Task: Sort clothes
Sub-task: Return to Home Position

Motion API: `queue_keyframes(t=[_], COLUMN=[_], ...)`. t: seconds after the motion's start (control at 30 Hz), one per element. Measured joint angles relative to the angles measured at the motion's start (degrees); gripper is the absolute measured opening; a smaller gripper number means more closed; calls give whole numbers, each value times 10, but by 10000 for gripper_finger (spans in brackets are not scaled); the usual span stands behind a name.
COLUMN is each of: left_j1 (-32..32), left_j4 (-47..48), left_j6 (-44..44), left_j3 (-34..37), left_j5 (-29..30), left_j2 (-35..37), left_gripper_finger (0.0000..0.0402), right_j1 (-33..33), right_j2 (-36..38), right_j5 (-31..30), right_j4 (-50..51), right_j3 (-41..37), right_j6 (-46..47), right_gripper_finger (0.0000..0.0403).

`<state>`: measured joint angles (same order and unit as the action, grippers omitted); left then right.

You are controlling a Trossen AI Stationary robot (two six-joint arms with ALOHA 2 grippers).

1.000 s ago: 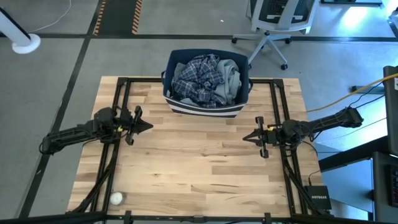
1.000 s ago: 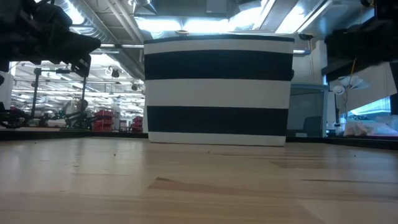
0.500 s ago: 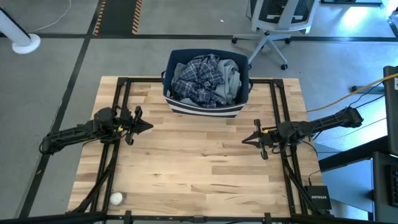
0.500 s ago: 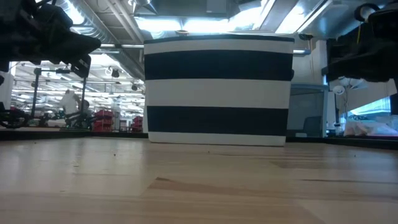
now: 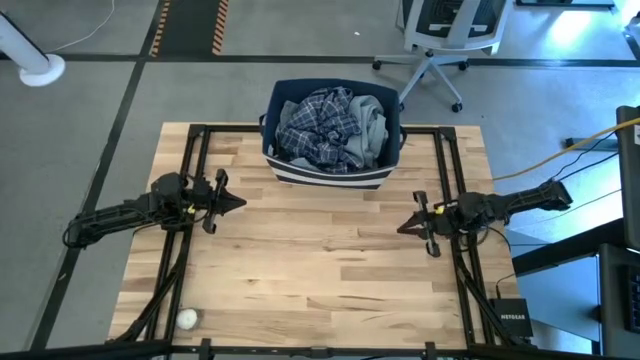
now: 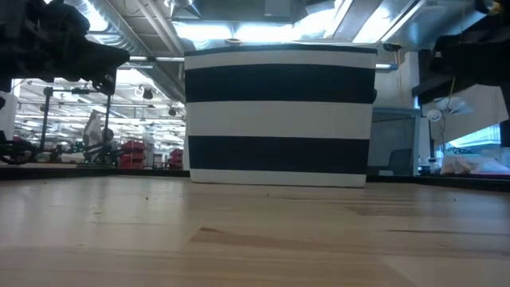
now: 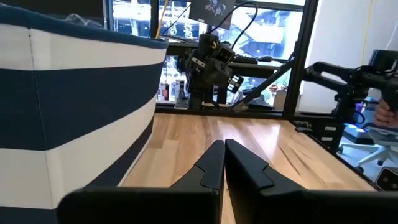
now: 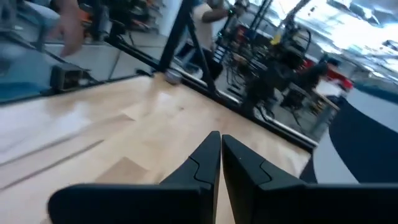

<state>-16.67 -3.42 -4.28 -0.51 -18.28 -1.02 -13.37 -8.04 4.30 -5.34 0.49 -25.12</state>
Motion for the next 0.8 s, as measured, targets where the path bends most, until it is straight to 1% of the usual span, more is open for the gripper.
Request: queue_keyframes(t=[0.03,0.07,0.13,0.2,0.27,0.43,0.8], left_j1=[0,0,0,0,0,0,0], left_j4=[0,0,0,0,0,0,0], left_j6=[-1,0,-1,-1,-2,-2,-2], left_j3=[0,0,0,0,0,0,0], left_j5=[0,0,0,0,0,0,0], left_j2=[0,0,0,0,0,0,0], left_gripper_finger=[7,7,7,7,8,8,8], right_j1=[0,0,1,6,11,29,29], right_j2=[20,42,78,79,79,72,71], right_j5=[2,-11,-63,-97,-110,-103,-97], right_j4=[18,31,42,28,36,36,38], right_j3=[0,0,0,0,0,0,0], right_j6=[0,1,8,-3,-9,-9,-13], right_gripper_finger=[33,33,33,33,33,33,33])
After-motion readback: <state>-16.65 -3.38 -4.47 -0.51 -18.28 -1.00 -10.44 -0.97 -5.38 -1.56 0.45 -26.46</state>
